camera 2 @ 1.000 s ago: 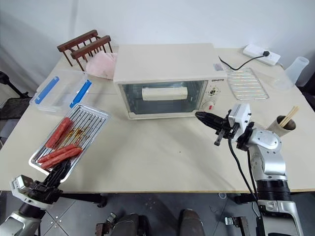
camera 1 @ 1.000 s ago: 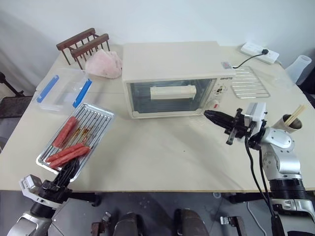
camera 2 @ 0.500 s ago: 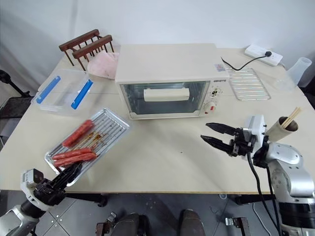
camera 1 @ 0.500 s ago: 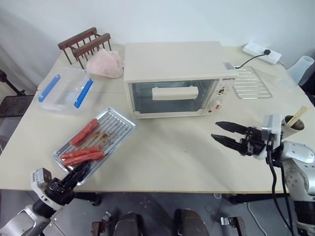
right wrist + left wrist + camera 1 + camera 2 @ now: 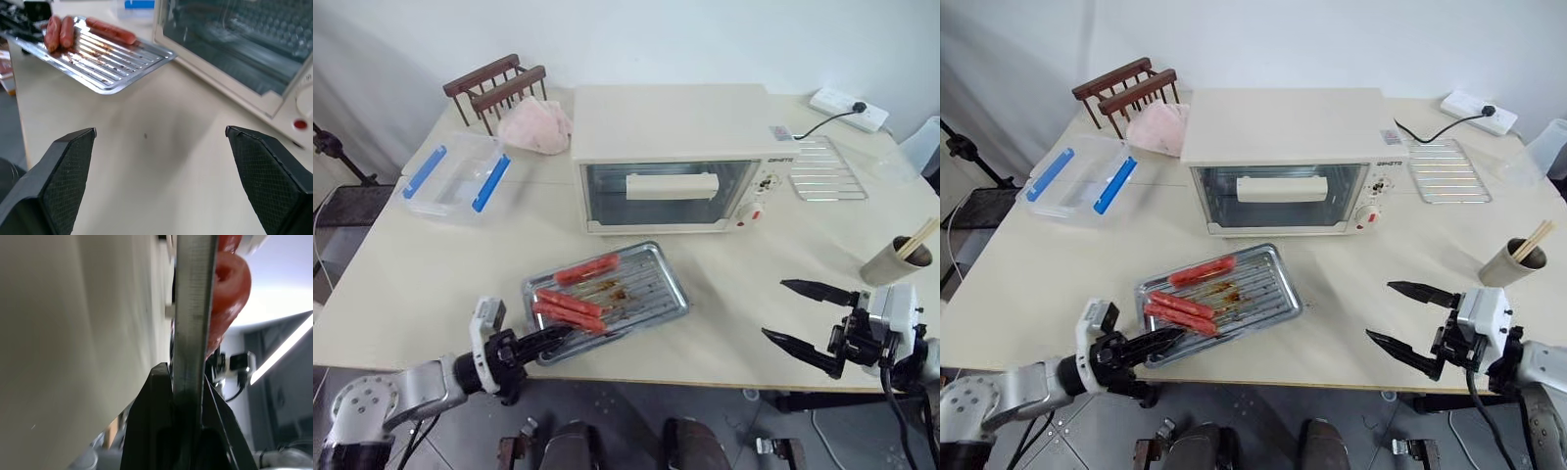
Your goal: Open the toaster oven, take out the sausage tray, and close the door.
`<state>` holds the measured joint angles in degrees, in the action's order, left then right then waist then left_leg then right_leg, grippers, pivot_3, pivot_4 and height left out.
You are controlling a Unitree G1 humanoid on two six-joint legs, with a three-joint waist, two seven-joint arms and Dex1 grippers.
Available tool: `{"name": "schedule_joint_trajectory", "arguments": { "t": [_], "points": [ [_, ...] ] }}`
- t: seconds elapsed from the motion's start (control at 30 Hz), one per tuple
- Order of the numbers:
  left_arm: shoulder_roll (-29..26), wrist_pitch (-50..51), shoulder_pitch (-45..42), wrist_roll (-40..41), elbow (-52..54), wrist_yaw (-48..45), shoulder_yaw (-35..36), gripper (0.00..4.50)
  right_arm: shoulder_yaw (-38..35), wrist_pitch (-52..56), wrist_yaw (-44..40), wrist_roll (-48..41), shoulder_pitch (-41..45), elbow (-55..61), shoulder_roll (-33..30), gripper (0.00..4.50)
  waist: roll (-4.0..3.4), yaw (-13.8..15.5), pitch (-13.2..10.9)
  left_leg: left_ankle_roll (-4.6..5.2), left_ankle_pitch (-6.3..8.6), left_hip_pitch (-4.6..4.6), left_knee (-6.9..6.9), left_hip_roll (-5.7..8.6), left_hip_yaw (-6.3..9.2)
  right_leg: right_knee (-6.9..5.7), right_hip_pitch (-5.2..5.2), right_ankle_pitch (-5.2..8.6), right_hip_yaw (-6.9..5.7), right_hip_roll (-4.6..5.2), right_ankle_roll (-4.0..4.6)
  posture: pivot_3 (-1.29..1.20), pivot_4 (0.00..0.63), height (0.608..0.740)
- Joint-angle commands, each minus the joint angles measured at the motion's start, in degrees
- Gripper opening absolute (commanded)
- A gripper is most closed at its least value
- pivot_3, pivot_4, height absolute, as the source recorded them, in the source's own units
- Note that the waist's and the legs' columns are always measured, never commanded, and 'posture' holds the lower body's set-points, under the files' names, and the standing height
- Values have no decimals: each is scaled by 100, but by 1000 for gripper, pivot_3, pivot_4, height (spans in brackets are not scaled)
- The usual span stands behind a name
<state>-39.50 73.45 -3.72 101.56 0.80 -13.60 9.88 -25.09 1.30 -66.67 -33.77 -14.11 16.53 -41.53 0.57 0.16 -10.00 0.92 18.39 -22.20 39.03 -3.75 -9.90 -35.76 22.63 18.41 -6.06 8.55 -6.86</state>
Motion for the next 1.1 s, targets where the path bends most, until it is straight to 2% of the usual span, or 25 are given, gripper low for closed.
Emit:
{"name": "schedule_joint_trajectory", "arguments": {
  "t": [0.03,0.17,0.4,0.73,1.03,1.1],
  "points": [
    [-62,339,-611,-375,-162,-416,-359,0,-406,-420,54,121,-280,220,72,4438,0,-2,0,0,0,1,0,0,0,0,-1,0,0,-1,0,0,150,740],
    [84,744,-1387,-995,-574,-746,-826,0,-667,-584,8,124,-837,360,128,4438,1,-4,0,0,-1,1,0,2,-2,-1,-1,-1,-1,-5,-2,0,150,740],
    [981,1006,-2474,-1948,-1530,-728,-1152,0,-928,-635,135,75,-1484,616,276,4438,0,128,1,5,-6,5,6,7,-1,2,-10,-9,3,-3,-18,0,150,740],
    [1985,1131,-3071,-3265,-2267,-304,-880,0,-875,-577,417,103,-1684,895,414,4438,-28,253,20,13,-8,8,7,20,8,16,-27,-16,3,10,-30,0,150,740],
    [2400,1563,-3073,-3921,-2089,99,-421,0,-786,-586,504,128,-1678,927,431,4438,-61,288,45,19,-7,25,7,19,12,23,-50,-18,1,13,-32,0,150,740],
    [2485,1620,-3055,-4010,-2017,148,-302,654,-771,-586,516,129,-1666,929,428,4500,-60,286,45,19,-4,48,5,16,17,31,-75,-17,-4,13,-33,0,150,740]
  ]
}}
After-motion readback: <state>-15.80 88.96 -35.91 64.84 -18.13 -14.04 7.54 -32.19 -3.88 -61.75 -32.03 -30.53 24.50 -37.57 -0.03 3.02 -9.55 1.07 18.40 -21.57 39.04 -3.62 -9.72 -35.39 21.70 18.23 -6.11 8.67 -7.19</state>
